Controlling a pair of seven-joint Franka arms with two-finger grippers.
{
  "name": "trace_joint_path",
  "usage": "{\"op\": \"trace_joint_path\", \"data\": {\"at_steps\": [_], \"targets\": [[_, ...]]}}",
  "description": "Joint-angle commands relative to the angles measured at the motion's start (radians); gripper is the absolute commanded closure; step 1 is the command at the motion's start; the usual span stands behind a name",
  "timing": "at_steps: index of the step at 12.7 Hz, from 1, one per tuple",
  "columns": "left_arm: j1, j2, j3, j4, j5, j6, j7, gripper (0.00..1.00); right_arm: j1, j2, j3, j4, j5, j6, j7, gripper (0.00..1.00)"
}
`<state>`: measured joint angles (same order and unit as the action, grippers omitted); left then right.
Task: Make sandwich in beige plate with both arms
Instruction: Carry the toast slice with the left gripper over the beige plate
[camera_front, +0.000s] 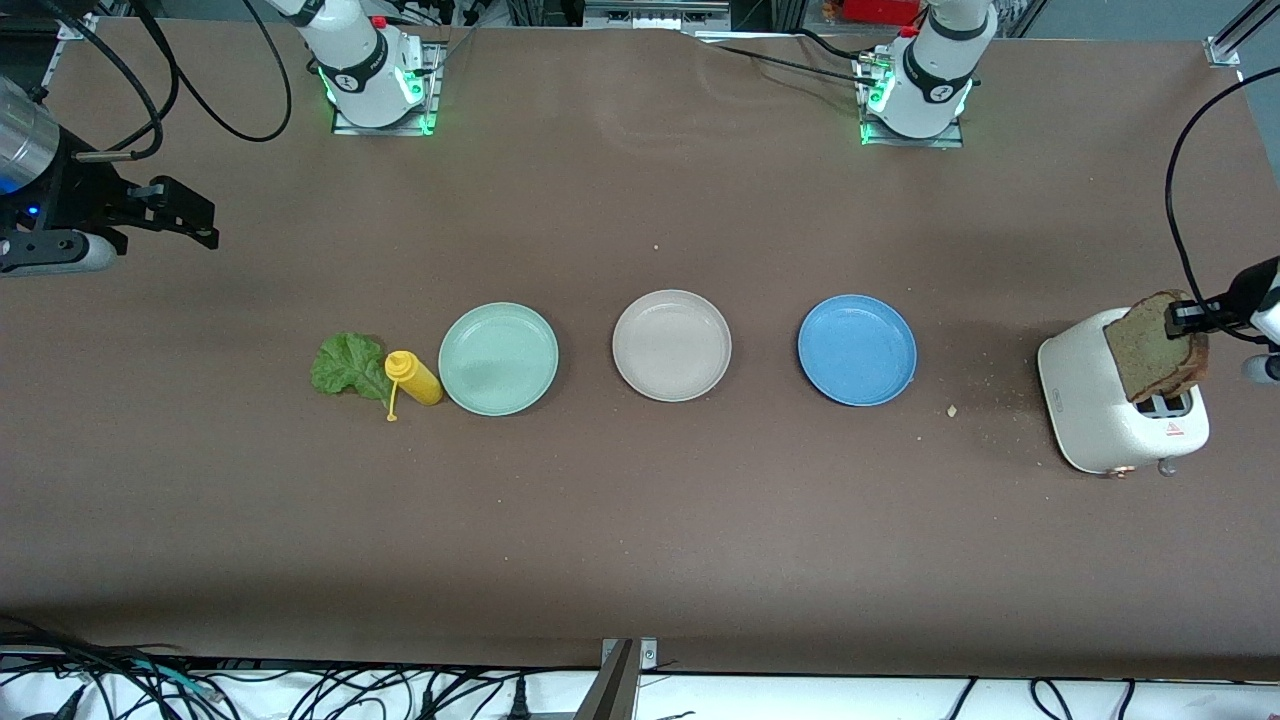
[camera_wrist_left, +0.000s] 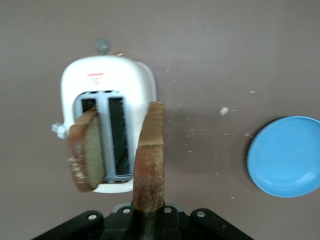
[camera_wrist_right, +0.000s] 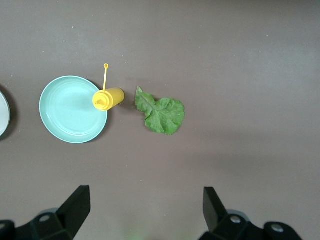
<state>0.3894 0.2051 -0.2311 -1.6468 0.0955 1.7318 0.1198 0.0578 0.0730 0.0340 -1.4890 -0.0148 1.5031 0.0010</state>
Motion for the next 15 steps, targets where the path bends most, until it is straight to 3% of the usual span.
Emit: {"op": "trace_joint_path", "data": {"at_steps": [1, 2, 5, 8, 11, 14, 15], "targets": [[0.000, 0.011, -0.127, 0.036, 0.001, -0.090, 0.006, 1.00, -0.003, -0.002, 0.001, 0.006, 0.009, -0.006, -0.003, 0.00], [-0.001, 0.017, -0.198, 0.036, -0.003, -0.100, 0.001, 1.00, -0.003, -0.002, 0.001, 0.006, 0.009, -0.006, -0.003, 0.00], [-0.010, 0.069, -0.322, 0.031, -0.113, -0.101, 0.000, 1.00, -0.003, -0.002, 0.000, 0.006, 0.009, -0.004, -0.003, 0.00], [-0.099, 0.166, -0.337, 0.036, -0.293, -0.042, -0.018, 1.00, -0.003, -0.002, 0.000, 0.006, 0.009, -0.003, -0.003, 0.00], [-0.216, 0.273, -0.337, 0.036, -0.365, 0.110, -0.040, 1.00, -0.004, -0.002, 0.000, 0.006, 0.009, -0.001, -0.003, 0.00], [-0.277, 0.422, -0.337, 0.036, -0.546, 0.274, -0.026, 1.00, -0.003, -0.004, 0.001, 0.006, 0.010, -0.003, 0.010, 0.00], [-0.303, 0.448, -0.337, 0.036, -0.557, 0.323, -0.025, 1.00, -0.003, -0.002, 0.000, 0.006, 0.010, -0.003, 0.010, 0.00]]}}
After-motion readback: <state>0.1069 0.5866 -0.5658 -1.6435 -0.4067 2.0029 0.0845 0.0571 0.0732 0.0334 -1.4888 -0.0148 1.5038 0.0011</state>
